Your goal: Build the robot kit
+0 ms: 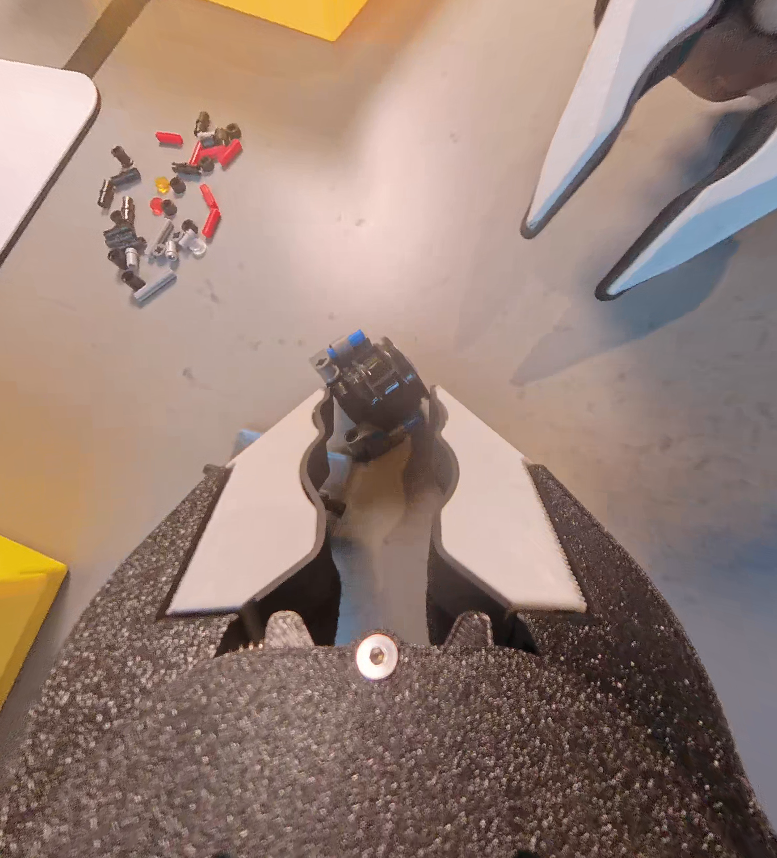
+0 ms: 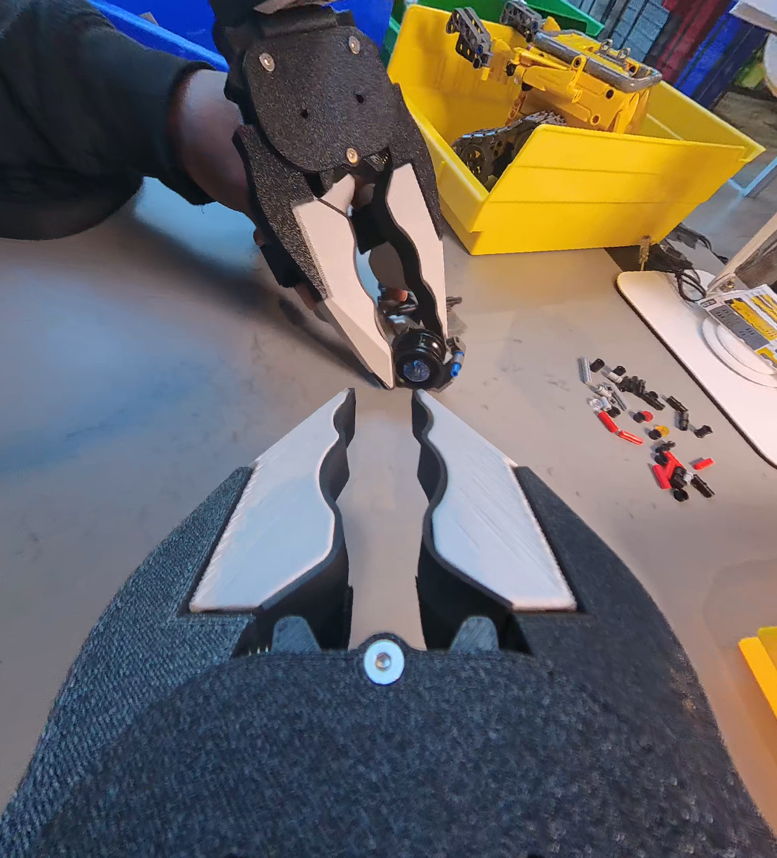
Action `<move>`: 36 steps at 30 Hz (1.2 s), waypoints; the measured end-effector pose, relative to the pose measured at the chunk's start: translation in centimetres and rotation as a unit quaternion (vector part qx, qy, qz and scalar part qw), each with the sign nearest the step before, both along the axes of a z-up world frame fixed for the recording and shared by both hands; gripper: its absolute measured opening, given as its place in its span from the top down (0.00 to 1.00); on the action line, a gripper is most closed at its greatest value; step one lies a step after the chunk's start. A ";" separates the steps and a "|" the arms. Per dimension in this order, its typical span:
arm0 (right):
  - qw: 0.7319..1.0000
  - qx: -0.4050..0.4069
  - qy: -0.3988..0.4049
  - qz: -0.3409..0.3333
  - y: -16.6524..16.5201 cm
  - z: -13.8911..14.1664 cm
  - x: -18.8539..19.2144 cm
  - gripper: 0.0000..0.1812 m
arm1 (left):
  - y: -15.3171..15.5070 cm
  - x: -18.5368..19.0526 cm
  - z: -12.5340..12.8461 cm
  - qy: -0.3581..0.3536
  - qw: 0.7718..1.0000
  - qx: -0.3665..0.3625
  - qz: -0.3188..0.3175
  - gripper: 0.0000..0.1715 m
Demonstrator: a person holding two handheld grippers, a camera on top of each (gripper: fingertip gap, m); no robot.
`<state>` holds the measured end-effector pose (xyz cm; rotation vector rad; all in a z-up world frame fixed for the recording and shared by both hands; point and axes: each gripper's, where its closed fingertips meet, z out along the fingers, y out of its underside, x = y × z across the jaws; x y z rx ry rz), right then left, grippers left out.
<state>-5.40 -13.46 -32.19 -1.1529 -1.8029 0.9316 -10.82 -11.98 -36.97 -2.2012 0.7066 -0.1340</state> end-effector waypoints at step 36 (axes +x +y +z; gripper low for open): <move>0.983 0.095 -0.124 0.096 -5.7 -2.7 3.9 0.77 | -7.6 9.0 3.2 -0.117 0.973 0.038 -0.197 0.87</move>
